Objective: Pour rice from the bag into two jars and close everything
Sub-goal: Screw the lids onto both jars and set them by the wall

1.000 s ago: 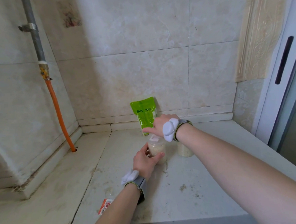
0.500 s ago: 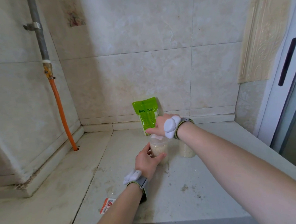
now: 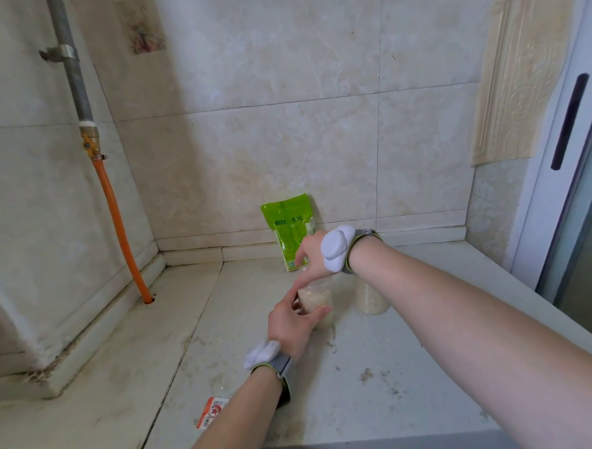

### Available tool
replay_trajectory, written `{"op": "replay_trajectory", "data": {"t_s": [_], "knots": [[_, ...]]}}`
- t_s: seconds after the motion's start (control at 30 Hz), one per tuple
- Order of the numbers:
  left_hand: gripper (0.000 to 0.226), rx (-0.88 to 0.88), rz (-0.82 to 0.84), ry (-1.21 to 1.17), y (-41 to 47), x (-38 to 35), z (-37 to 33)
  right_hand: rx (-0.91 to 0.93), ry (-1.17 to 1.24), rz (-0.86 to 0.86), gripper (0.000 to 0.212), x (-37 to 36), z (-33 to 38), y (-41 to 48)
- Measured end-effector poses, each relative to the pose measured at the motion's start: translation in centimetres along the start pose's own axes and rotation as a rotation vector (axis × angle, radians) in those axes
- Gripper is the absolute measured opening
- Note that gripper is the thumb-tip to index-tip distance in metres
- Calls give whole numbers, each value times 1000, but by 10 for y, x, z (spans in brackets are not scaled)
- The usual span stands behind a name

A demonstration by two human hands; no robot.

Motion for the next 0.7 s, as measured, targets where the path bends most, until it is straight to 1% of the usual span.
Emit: {"op": "replay_trajectory", "data": {"t_s": [0.07,0.13,0.27,0.4,0.5,0.63,0.7], "knots": [[59,-4,13,9,0,-1,-1,56,49,56,61,0,2,-2],[58,-5,16,11,-1,-1,-2,68,40,74,62,0,3,-1],[57,-11,8,43,-1,-1,-3,73,-5,4,61,7,4,-2],[60,-10,-2,115,1,-1,-5,50,48,-71,58,8,-2,-6],[58,2,26,244,7,-3,-9,22,104,-95,57,5,-12,-10],[53,15,58,383,23,-16,-17,-22,59,-76,55,0,-28,-7],[54,23,44,392,33,-24,-19,-64,21,-61,54,-4,-39,1]]}}
Point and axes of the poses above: each hand's wrist, its own y-axis towards the middle knuckle, its own x-axis out of the back of the hand, z = x × y, the point moved 9 cm from there along y, towards the middle knuckle, and after that the axes turned 9 degrees about -y, right-handed, at the moved point
